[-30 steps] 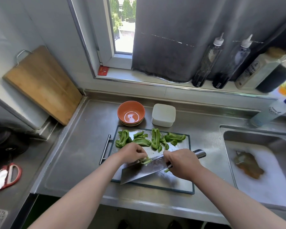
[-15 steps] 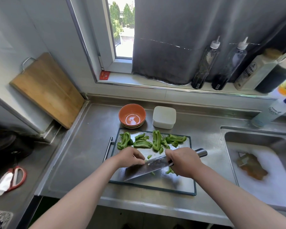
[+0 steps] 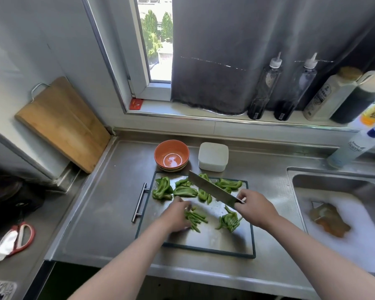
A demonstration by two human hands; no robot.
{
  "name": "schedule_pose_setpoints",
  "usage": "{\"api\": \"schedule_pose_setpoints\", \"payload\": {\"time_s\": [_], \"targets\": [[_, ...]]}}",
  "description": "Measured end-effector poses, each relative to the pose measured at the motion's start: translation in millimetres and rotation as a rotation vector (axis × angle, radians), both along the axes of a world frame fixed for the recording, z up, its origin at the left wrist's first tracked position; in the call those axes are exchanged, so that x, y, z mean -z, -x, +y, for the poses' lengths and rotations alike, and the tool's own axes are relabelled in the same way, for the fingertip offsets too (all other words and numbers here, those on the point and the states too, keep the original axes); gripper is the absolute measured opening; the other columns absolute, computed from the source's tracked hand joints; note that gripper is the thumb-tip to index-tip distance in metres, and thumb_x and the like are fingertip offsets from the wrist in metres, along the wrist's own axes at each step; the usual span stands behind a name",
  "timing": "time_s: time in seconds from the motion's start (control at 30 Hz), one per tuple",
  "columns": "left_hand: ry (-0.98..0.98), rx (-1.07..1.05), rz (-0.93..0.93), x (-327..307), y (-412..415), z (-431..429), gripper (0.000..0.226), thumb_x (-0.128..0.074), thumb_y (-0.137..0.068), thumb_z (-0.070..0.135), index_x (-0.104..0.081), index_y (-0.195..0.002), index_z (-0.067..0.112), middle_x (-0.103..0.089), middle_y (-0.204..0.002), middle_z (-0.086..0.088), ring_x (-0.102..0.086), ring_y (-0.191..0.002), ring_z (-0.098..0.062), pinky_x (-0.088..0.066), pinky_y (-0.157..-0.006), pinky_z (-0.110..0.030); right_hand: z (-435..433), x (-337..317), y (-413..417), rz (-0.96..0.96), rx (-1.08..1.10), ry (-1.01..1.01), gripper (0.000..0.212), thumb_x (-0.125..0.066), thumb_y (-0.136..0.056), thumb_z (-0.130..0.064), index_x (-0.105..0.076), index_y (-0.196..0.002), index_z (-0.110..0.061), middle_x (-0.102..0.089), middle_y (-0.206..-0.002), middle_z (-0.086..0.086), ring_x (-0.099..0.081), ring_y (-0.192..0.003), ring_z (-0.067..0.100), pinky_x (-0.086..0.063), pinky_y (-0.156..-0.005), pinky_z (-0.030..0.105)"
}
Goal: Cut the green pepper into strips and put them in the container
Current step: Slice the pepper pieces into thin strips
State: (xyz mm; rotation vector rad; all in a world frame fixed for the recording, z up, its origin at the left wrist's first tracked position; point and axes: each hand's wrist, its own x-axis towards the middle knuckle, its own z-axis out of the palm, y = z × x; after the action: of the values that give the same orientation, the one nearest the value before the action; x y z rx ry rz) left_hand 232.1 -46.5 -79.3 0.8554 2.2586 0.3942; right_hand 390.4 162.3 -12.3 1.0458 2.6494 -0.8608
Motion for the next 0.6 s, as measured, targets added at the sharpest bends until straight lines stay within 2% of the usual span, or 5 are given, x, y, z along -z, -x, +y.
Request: {"api": "schedule_pose_setpoints", "payload": {"time_s": [0.17, 0.27, 0.37, 0.47, 0.6], "targets": [[-0.048, 0.015, -0.001, 6.1, -30.1, 37.6, 0.056, -0.072, -0.083, 0.011, -0.056, -0.137, 0.011, -0.040, -0.134, -0.010, -0.052, -0.120, -0.028, -0.033, -0.096, -0.015, 6.2, 1.4, -8.2, 0.050, 0.120, 0.064, 0.004, -0.062, -0.085, -0.030, -0.060, -0.083, -0.026, -0.068, -0.072, -0.006, -0.063, -0.070, 0.017, -0.047, -0.061, 0.030], [-0.059, 0.061, -0.022, 4.7, -44.1, 59.9, 0.050, -0.070, -0.085, 0.014, -0.059, -0.134, 0.010, -0.045, -0.135, -0.012, -0.052, -0.122, -0.029, -0.038, -0.104, -0.025, 13.6, 2.0, -12.5, 0.066, 0.154, 0.080, 0.003, -0.062, -0.085, -0.029, -0.060, -0.083, -0.027, -0.068, -0.072, -0.004, -0.063, -0.068, 0.019, -0.048, -0.061, 0.031], [-0.071, 0.028, 0.016, -1.5, -41.4, 74.4, 0.036, -0.062, -0.091, 0.020, -0.066, -0.127, 0.015, -0.063, -0.126, -0.008, -0.059, -0.116, -0.027, -0.048, -0.097, -0.030, 24.9, 2.3, -16.5, 0.089, 0.188, 0.110, 0.005, -0.062, -0.084, -0.031, -0.059, -0.082, -0.027, -0.068, -0.071, -0.004, -0.061, -0.064, 0.018, -0.044, -0.058, 0.029], [-0.110, -0.024, 0.119, -11.0, -26.5, 87.8, 0.032, -0.058, -0.094, 0.031, -0.067, -0.124, 0.028, -0.069, -0.120, 0.004, -0.064, -0.108, -0.020, -0.051, -0.086, -0.028, 37.0, 0.1, -17.5, 0.133, 0.231, 0.151, 0.008, -0.064, -0.085, -0.034, -0.061, -0.084, -0.026, -0.069, -0.074, -0.004, -0.063, -0.067, 0.018, -0.044, -0.060, 0.030], [-0.247, -0.067, 0.213, -16.5, -12.3, 120.4, 0.025, -0.055, -0.094, 0.019, -0.071, -0.113, 0.021, -0.070, -0.112, 0.000, -0.063, -0.104, -0.023, -0.051, -0.083, -0.031, 52.0, 0.0, -13.5, 0.191, 0.312, 0.180, 0.014, -0.065, -0.086, -0.037, -0.061, -0.083, -0.024, -0.067, -0.076, -0.003, -0.062, -0.069, 0.021, -0.043, -0.060, 0.031]]}}
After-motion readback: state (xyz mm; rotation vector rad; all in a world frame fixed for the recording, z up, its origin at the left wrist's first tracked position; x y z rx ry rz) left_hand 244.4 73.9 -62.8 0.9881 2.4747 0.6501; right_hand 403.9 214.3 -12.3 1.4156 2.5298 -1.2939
